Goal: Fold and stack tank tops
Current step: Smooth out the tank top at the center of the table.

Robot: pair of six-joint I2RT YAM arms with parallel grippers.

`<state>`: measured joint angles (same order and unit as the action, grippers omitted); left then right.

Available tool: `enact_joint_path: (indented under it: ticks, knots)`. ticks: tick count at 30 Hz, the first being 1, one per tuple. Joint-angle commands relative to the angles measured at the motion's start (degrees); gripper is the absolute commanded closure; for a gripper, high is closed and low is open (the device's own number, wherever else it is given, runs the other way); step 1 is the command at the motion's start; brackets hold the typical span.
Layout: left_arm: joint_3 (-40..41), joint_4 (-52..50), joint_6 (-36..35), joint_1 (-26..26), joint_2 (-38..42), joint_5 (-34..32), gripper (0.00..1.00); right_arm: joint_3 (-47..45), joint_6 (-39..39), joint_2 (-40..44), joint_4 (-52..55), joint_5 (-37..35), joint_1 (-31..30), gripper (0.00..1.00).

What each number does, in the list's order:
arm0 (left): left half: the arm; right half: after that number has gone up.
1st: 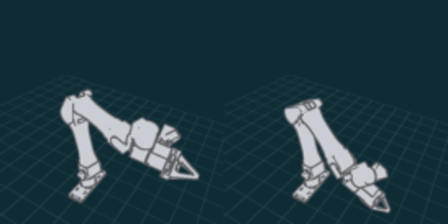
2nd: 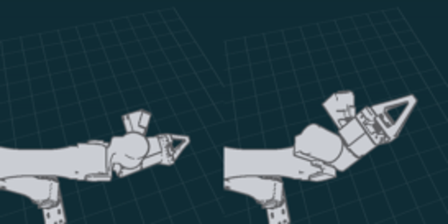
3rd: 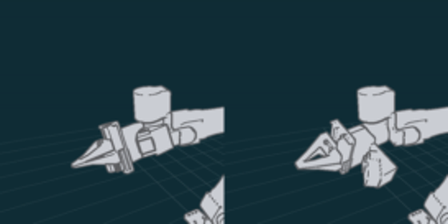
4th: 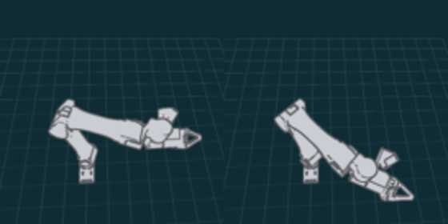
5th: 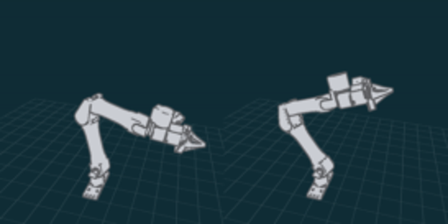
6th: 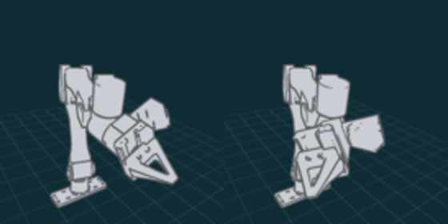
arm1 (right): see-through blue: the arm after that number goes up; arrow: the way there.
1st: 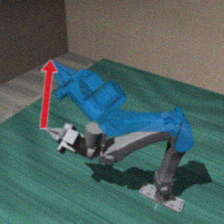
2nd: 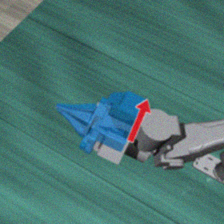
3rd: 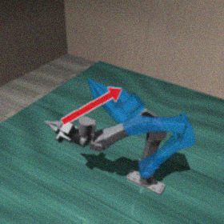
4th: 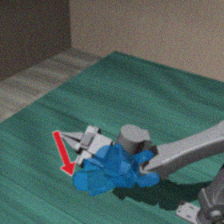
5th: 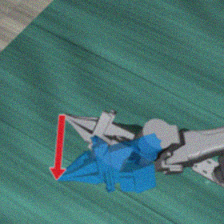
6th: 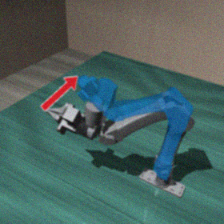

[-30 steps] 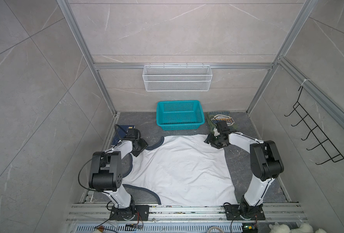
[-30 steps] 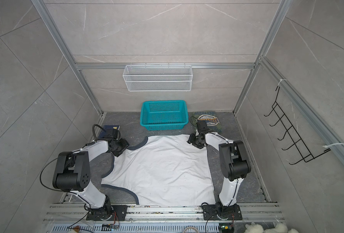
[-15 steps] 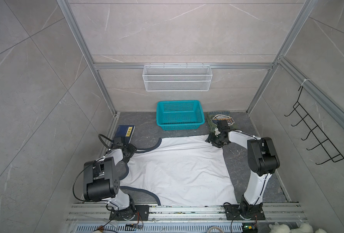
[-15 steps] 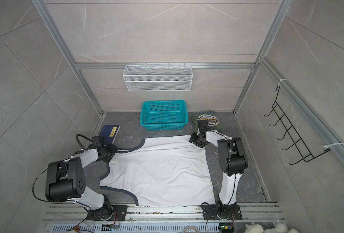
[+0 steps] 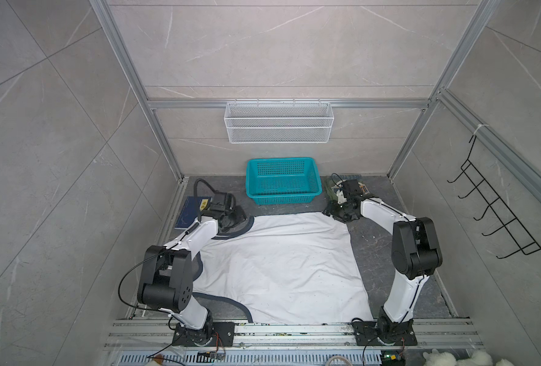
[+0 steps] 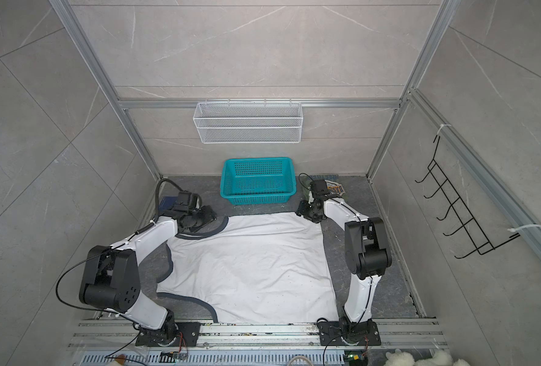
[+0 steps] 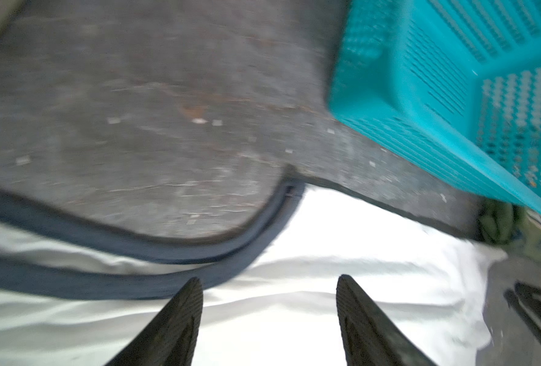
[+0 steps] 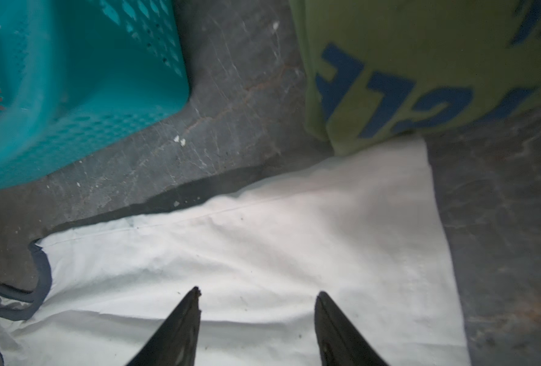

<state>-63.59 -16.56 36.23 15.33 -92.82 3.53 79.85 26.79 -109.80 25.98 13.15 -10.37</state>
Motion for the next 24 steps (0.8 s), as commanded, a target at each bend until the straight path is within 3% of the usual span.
enact_joint_path:
  ticks: [1,12,17,24]
  knots:
    - [-3.84,-1.03,-4.20,4.74,-5.46,-0.34,0.31,2.48,-1.76,0.06,2.24,-1.11,0.09,0.40]
    - [-11.19,3.02,-6.22,9.80,-19.94,-0.21,0.35,4.52,-1.54,-6.39,0.35,-0.51,0.25,0.40]
    - [-11.75,2.10,-8.08,9.33,-21.59,-6.14,0.35,3.85,-0.08,-8.68,-0.04,0.36,2.15,0.40]
    - [-9.74,6.72,-7.73,4.50,-23.14,-4.61,0.36,4.63,1.37,-12.34,-1.44,2.91,4.39,0.40]
